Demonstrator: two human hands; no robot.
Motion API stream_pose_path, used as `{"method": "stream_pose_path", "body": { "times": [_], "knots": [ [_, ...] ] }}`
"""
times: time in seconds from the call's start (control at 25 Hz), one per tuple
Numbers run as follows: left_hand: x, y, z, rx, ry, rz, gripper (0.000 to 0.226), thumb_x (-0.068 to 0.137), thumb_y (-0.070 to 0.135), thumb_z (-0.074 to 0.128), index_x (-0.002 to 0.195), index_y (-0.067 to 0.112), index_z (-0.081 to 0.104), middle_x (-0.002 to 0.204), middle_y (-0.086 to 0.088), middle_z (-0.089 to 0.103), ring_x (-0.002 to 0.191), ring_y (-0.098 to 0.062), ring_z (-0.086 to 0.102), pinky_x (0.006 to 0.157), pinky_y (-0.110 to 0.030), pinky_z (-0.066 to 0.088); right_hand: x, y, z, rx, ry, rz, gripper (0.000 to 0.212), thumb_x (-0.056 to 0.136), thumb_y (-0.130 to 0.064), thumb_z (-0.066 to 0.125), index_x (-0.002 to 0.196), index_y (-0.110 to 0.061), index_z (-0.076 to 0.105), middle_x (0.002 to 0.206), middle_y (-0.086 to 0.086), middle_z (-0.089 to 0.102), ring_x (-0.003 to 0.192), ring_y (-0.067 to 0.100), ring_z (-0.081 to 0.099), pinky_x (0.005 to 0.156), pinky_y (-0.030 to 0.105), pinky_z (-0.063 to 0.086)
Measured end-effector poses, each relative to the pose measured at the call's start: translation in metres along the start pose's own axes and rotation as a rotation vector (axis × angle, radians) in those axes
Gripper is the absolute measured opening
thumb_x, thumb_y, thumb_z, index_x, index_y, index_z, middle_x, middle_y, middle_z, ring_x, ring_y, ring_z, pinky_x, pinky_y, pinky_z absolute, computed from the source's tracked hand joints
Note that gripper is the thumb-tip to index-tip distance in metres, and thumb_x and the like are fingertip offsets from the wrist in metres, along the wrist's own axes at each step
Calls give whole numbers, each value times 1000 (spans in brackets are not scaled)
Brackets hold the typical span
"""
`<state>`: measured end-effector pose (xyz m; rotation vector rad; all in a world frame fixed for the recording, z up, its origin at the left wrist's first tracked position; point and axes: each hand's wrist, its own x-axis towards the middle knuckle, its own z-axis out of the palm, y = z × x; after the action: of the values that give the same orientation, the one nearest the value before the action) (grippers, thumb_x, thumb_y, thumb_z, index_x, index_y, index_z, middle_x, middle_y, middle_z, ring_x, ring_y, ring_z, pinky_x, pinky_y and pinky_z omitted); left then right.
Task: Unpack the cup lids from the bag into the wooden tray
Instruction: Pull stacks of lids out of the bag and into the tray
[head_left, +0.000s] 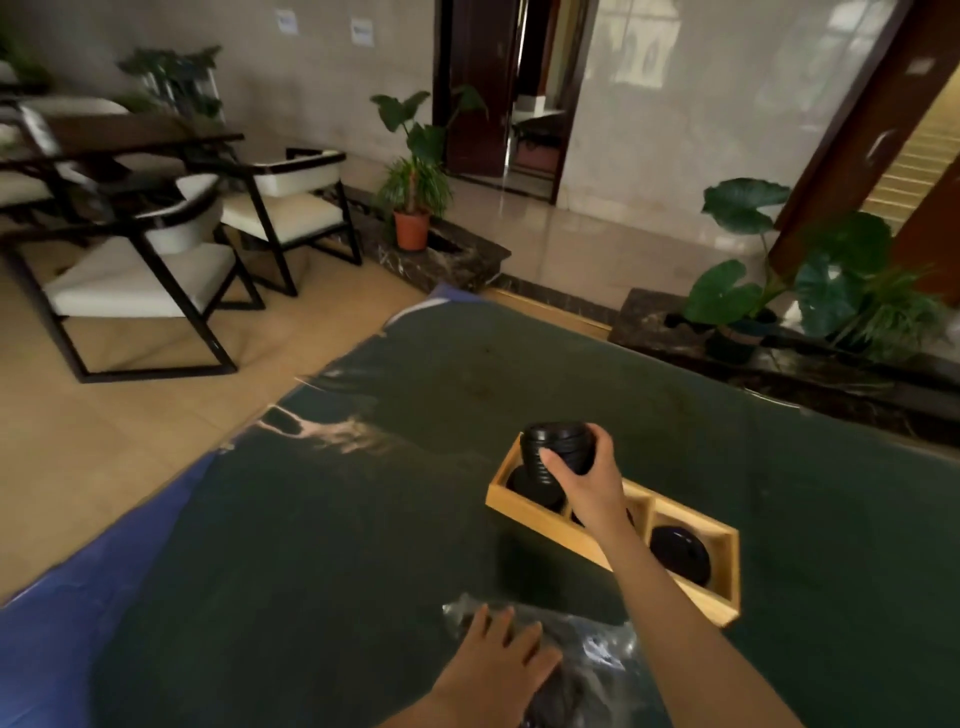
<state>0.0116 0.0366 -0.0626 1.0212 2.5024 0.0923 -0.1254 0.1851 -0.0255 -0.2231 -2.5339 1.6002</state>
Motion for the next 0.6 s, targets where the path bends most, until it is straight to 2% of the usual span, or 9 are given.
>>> {"method": "stream_pose_path", "body": {
  "times": [0.08,0.24,0.4,0.6],
  "knots": [
    [4,-1,-1,-3,10,10,55,95,20,50,142,16,23,155,-19,17,140,-48,13,112,-66,4,17,18,24,-20,48,25,74,76,-32,75,136,-18,35,132,5,52,123,24,49,97,29,37],
    [7,-5,-3,8,-11,1,61,94,20,53,146,16,20,156,-18,15,141,-46,12,114,-64,3,28,46,50,-78,90,26,78,72,-33,78,135,-14,36,130,8,53,122,25,49,104,37,41],
    [7,-3,-12,-5,-34,0,66,93,18,55,147,16,18,157,-17,15,142,-45,9,115,-62,2,29,60,56,-229,88,25,83,72,-45,74,137,-12,34,133,10,51,124,28,46,105,48,41],
    [2,-1,-15,5,-42,1,77,88,32,61,148,17,15,156,-17,16,141,-44,12,116,-59,2,27,66,56,-455,84,-22,79,75,-51,68,135,-11,37,136,10,50,128,29,43,110,46,34]
  ]
}}
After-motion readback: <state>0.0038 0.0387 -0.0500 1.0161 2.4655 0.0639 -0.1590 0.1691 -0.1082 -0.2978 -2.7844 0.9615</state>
